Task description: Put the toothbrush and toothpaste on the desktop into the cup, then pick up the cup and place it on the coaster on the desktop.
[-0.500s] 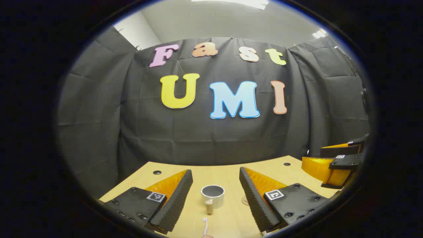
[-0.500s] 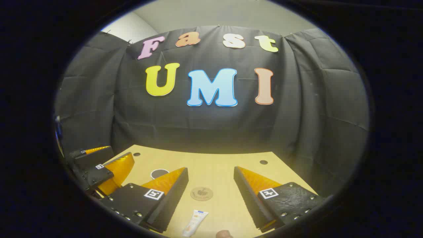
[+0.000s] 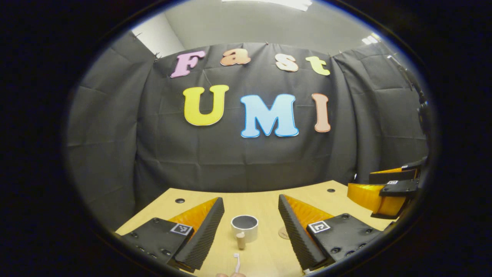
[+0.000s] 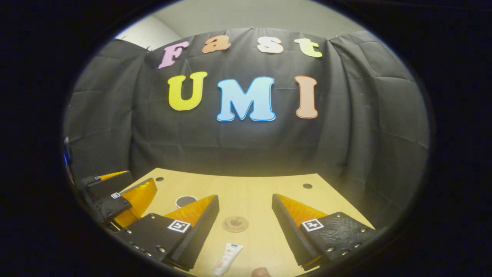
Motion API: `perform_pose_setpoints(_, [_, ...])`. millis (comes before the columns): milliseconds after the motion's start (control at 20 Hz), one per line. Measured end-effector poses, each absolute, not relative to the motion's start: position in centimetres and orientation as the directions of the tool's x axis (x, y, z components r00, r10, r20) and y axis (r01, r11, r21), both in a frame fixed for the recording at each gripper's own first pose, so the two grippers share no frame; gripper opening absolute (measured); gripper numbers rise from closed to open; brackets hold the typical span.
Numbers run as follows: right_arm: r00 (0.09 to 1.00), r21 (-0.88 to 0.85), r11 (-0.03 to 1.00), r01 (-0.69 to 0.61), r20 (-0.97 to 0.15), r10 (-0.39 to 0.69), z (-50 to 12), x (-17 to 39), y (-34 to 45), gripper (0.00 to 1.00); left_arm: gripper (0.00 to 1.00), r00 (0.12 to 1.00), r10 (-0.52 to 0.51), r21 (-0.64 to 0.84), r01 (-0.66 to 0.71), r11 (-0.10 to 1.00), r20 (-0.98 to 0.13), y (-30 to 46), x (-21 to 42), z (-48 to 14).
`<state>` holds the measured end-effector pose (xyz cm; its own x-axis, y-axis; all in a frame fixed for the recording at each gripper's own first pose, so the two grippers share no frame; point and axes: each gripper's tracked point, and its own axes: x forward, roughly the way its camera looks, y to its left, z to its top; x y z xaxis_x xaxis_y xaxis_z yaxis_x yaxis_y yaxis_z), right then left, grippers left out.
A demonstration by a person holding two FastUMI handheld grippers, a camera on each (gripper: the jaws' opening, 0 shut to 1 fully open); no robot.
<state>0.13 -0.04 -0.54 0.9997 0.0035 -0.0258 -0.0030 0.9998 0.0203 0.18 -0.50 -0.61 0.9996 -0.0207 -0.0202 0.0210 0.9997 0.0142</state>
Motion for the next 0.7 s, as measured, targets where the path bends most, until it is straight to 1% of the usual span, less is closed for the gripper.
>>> perform_pose_setpoints(150, [0.999,0.033,0.999,-0.01,-0.047,0.012,-1.0,0.2,0.2,0.89,0.93,0.999,-0.033,-0.003,0.033,0.999,-0.04,-1.0,0.3,-1.2])
perform_pose_setpoints(250, [0.997,0.034,0.999,-0.012,-0.076,0.014,-1.7,0.4,0.3,0.89,0.93,0.996,-0.052,-0.016,0.05,0.999,-0.071,-1.4,0.5,-2.1])
perform_pose_setpoints(450, [0.98,0.036,0.999,-0.03,-0.194,0.036,-4.7,0.8,0.9,0.89,0.93,0.98,-0.101,-0.06,0.092,0.994,-0.17,-2.5,0.7,-4.9])
perform_pose_setpoints(700, [0.937,0.022,0.999,-0.045,-0.346,0.05,-9.0,1.3,1.6,0.9,0.93,0.951,-0.091,-0.072,0.073,0.995,-0.297,-1.7,0.9,-8.5])
